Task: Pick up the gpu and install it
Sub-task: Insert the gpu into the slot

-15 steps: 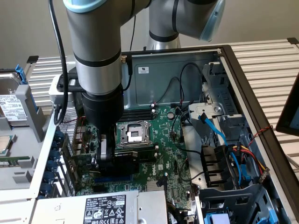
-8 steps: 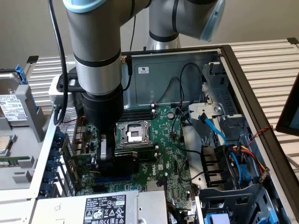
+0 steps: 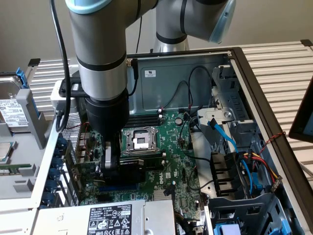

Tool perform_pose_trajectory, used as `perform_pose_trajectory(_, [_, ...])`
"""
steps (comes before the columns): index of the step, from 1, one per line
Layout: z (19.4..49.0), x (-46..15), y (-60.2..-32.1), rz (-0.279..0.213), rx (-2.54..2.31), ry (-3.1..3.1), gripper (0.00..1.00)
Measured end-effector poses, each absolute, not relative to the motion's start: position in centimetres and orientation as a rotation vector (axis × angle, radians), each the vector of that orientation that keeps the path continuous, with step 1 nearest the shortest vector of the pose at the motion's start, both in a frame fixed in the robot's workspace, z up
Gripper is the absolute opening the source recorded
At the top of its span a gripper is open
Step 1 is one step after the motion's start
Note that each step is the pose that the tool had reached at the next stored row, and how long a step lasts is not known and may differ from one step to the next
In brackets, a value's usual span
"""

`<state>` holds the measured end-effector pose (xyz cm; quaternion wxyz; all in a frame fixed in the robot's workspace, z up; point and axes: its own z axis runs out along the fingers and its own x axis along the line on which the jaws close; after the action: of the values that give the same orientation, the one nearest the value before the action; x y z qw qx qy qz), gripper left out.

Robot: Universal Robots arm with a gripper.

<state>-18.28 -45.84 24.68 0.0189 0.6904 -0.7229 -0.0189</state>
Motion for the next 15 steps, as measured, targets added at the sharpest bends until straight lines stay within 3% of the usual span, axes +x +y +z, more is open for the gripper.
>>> perform_pose_trajectory(15, [24.35,-18.51,-45.85,-0.06,2.144,-2.244,0.27])
